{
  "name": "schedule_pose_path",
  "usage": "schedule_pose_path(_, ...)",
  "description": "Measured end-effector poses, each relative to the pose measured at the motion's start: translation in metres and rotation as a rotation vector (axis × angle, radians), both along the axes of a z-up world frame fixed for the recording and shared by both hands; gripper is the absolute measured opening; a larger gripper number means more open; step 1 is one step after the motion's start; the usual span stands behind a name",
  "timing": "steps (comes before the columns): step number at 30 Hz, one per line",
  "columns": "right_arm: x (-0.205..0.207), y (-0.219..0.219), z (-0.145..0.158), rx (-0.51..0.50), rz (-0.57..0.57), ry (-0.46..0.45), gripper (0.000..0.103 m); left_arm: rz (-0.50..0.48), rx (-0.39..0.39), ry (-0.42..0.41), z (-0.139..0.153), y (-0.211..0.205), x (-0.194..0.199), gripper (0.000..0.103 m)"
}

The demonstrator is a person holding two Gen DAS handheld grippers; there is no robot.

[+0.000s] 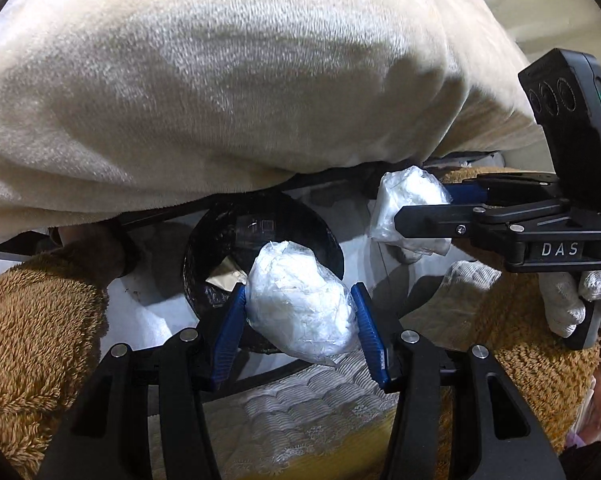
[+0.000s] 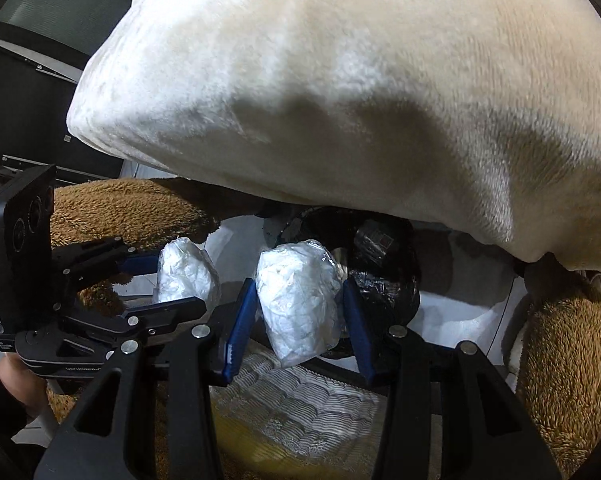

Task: Collect trash
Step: 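Open both tools to drop the white plastic bags into the bin, then raise both tools back over the remaining trash on the bed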

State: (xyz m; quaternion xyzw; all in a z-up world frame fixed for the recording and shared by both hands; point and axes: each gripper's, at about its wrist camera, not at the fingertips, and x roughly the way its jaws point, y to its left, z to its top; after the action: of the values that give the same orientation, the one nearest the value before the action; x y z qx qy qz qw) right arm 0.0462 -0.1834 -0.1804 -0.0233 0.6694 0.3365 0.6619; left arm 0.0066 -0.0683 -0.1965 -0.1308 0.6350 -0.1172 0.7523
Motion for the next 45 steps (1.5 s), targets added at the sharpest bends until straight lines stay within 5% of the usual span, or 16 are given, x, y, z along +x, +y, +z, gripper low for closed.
schedule_pose_path(16,0.006,0.001,0.0,-0.009,-0.007,0.023,0.046,-0.019,0.021,0.02,-0.003,-0.004,-0.001,0.051)
schedule_pose_path(21,0.009,-0.005,0.001,0.011,-0.031,0.031,0.057,0.01,0.009,0.028,-0.005,0.002,0.001,0.064)
schedule_pose_path(34,0.014,-0.003,0.009,0.036,-0.041,0.006,0.058,0.073,0.008,-0.007,0.005,0.015,0.0,0.065)
schedule_pose_path(45,0.007,-0.013,0.054,0.186,-0.019,-0.151,0.058,0.097,-0.042,-0.135,0.034,0.023,-0.008,0.065)
